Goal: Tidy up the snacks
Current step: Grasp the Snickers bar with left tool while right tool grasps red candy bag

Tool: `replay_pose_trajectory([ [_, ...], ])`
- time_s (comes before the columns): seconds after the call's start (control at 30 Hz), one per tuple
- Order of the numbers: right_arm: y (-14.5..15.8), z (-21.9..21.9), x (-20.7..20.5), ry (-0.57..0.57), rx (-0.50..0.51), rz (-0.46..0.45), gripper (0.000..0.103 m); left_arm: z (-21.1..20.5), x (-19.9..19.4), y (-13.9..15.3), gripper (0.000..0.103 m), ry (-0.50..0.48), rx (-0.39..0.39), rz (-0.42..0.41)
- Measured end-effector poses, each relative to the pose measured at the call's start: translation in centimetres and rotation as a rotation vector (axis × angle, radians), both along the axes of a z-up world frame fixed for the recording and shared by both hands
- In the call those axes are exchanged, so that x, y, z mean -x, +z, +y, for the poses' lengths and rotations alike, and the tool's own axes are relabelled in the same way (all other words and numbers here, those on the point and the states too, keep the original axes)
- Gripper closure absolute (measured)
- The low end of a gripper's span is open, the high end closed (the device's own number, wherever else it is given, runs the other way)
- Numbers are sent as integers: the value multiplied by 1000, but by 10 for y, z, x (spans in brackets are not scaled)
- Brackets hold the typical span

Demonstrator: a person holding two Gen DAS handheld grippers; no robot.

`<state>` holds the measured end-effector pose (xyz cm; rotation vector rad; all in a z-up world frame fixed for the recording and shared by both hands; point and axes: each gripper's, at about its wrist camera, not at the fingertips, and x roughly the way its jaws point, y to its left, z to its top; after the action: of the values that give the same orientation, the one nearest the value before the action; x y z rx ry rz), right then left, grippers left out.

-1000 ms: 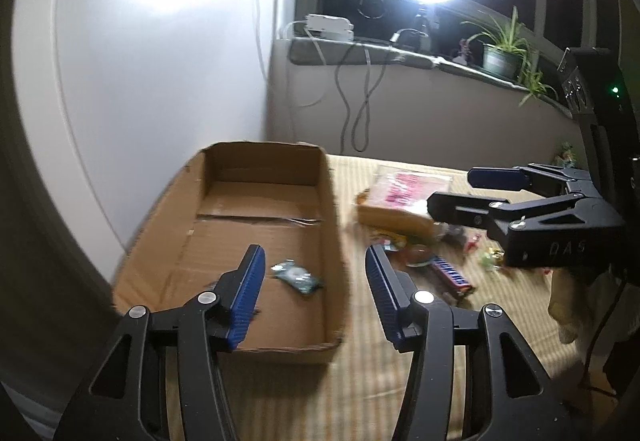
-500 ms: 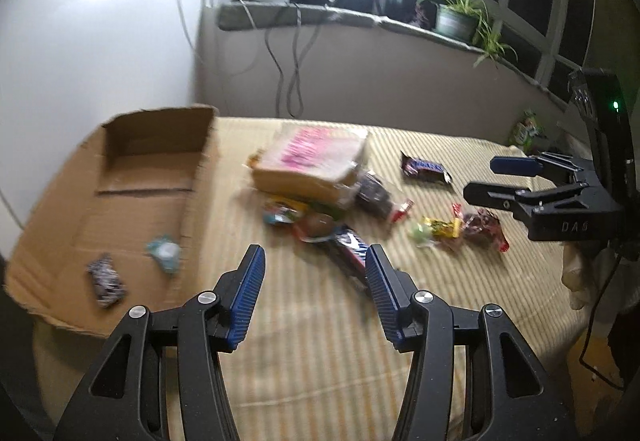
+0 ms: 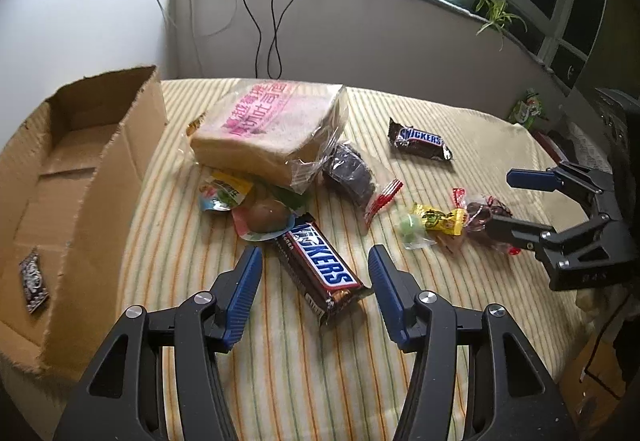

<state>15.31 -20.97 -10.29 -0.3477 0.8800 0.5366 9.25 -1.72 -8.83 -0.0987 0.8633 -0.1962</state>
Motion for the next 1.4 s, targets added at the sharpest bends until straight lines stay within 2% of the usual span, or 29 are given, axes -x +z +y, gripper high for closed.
replay_pose_trajectory([
  [0.1, -5, 0, -6, 15, 13, 23, 27, -1, -7, -4, 49, 3, -7, 13],
  [0.17, -8, 0, -9, 20, 21, 39, 29, -1, -10, -6, 49, 6, -17, 19],
  [0.3, -14, 0, -10, 36, 32, 58, 42, -1, -14, -11, 49, 7, -21, 34],
  [0.37, -16, 0, -11, 38, 36, 65, 48, -2, -15, -13, 58, -6, -18, 42],
  [0.43, -19, -1, -13, 35, 42, 74, 53, -3, -15, -14, 62, -16, -16, 43],
  [0.5, -21, -2, -14, 30, 42, 82, 63, -4, -14, -14, 63, -23, -26, 40],
  [0.63, -22, -5, -17, 25, 29, 91, 68, -3, -12, -14, 69, -33, -27, 33],
  [0.77, -23, -4, -16, 22, 36, 91, 68, -4, -8, -12, 75, -38, -25, 25],
  [1.4, 12, -5, 6, -20, -20, 41, 69, 14, 23, 14, 77, -21, 52, -56],
])
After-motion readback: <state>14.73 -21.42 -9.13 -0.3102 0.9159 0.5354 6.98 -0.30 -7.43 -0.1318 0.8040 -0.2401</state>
